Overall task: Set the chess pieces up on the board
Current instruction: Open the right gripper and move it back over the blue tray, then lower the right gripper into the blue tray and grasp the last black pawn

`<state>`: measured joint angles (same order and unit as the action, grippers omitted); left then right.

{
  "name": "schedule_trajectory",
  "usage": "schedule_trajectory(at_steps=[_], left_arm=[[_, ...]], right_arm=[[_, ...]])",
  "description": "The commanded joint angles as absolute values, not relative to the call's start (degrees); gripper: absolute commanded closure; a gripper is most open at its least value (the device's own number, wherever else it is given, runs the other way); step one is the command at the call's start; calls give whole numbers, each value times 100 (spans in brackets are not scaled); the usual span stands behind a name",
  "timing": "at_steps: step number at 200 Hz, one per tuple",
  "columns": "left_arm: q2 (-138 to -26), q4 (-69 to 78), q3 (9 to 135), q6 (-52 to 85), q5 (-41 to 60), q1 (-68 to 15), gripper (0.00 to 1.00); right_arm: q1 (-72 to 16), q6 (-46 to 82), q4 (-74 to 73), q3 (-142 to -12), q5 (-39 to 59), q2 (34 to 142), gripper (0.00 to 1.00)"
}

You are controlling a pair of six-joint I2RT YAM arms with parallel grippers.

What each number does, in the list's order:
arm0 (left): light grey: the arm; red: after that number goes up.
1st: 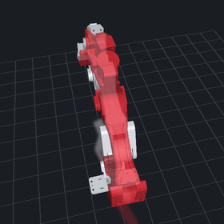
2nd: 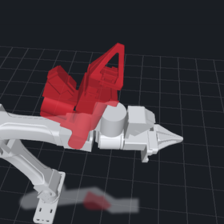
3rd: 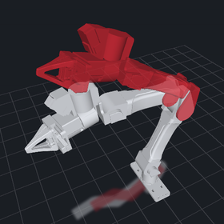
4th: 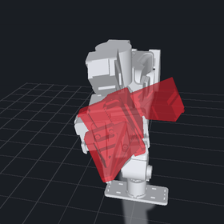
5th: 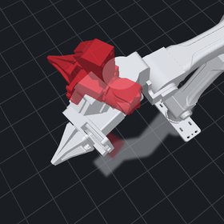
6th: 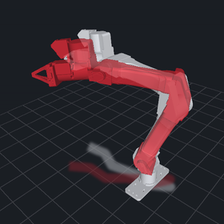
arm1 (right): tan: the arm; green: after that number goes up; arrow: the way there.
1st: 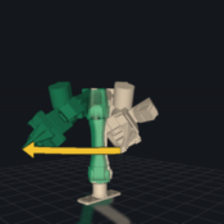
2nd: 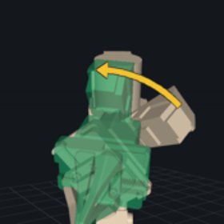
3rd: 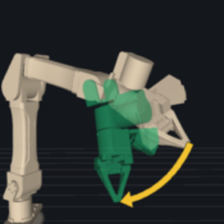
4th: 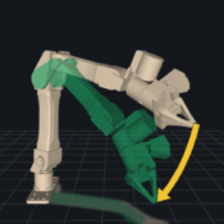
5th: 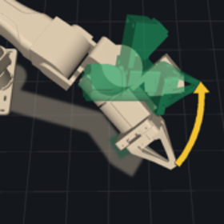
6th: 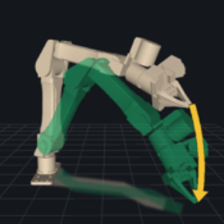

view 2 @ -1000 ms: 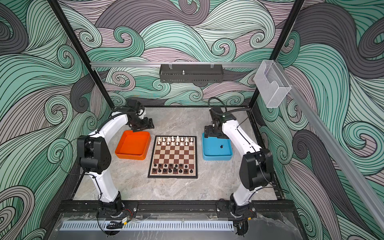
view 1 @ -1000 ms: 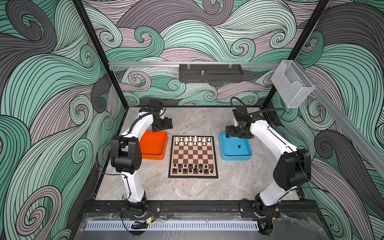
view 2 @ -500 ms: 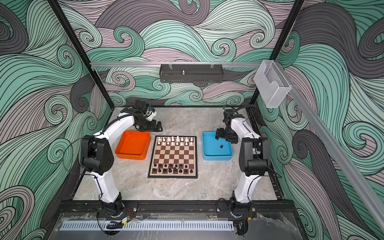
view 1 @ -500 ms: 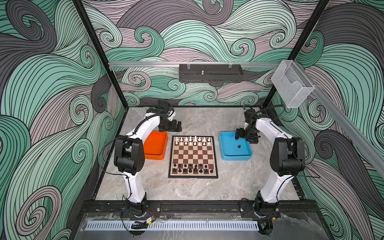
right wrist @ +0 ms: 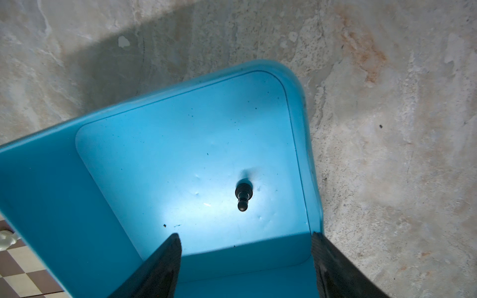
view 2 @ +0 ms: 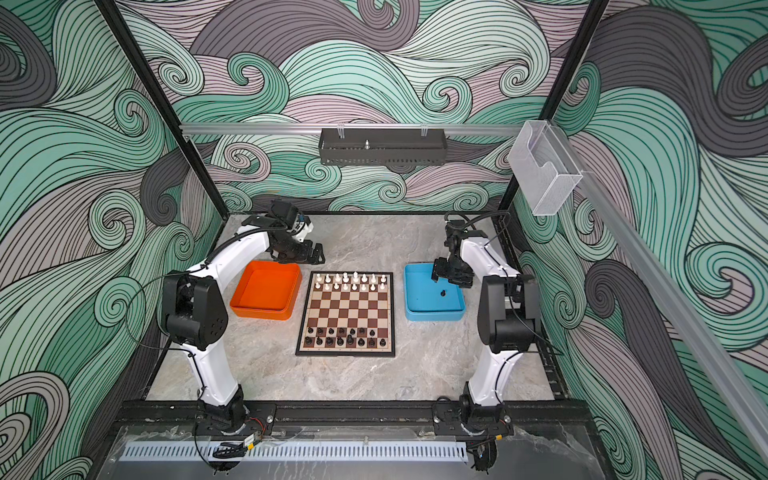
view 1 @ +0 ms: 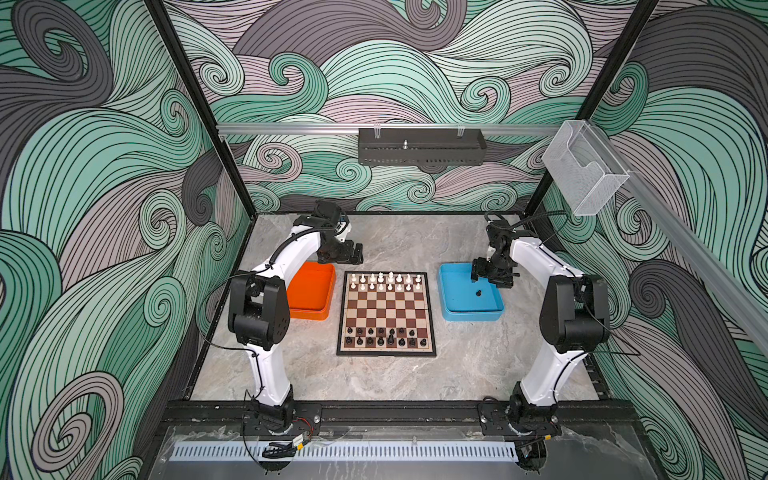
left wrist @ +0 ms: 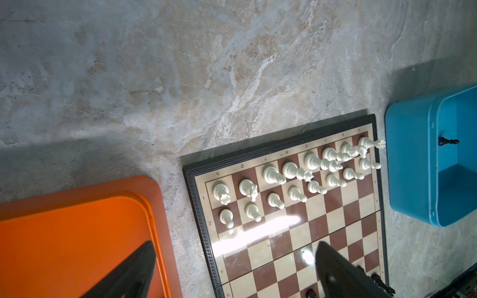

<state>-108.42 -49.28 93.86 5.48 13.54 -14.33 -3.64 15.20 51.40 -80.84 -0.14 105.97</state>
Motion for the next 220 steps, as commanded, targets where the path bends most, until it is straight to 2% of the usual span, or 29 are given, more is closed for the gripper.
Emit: schedule_trajectory(at_steps=[1, 86, 158, 220], left_arm=[[-10747, -5055, 9483, 470, 1244, -1450, 1], [-10758, -5063, 9475, 472, 1143, -1456, 1], [-10791, -5065, 9475, 466, 1122, -1451, 1], [-10827, -5071, 9475, 457, 1086, -1456, 1]], right_arm=[[-466, 1512, 5120, -8032, -141, 10472, 25], [-492, 1581, 4877, -7794, -54, 10946, 51], [-439, 1600, 4684, -7769, -35, 11182, 62], [-431, 1591, 4681, -7822, -12, 11338, 66]])
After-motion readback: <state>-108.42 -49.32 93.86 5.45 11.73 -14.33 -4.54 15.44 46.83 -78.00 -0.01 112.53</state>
